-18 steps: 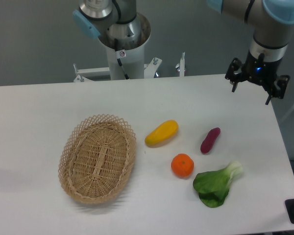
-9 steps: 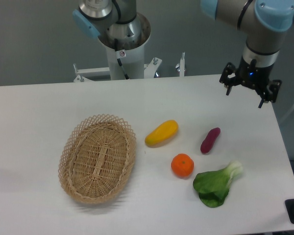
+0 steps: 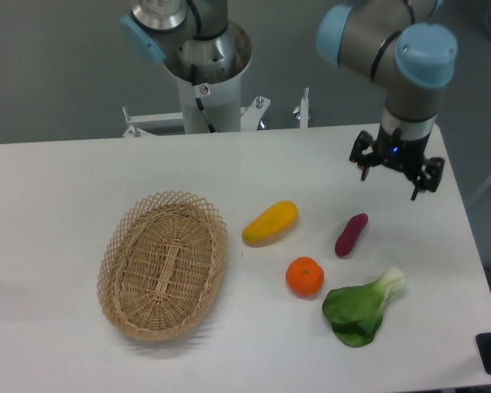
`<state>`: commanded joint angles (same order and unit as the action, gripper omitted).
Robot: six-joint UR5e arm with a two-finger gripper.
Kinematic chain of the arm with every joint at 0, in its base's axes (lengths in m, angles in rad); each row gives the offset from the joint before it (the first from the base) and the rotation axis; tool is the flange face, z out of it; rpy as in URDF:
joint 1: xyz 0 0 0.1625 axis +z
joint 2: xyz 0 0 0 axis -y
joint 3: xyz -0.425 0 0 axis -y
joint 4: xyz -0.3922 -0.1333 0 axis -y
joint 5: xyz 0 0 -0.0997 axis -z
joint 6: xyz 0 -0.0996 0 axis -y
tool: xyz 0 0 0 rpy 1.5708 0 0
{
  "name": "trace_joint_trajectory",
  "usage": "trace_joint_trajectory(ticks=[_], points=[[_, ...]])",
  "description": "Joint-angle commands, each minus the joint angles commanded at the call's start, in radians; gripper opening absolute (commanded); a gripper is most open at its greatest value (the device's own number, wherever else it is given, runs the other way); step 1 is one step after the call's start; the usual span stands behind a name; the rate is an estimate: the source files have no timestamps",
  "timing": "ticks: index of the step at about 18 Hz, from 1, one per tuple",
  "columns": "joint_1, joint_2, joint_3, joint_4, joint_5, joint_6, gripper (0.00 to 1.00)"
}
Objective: Pick up the sweet potato from the table
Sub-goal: 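Move the open gripper over the purple sweet potato and lower it, then close the gripper around the purple sweet potato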
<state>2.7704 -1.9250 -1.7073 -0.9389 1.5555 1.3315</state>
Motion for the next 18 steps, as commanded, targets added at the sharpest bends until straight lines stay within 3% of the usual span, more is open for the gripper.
trace_joint_trajectory(ticks=[4,7,11,18], points=[[-0.003,-0.029,-0.032,0.038,0.0,0.014,1.0],[-0.011,-0.069,-0.061,0.138,-0.002,0.017,1.0],[-0.037,-0.098,-0.093,0.166,0.003,0.015,1.0],[-0.038,-0.098,-0.133,0.181,0.003,0.005,1.0]])
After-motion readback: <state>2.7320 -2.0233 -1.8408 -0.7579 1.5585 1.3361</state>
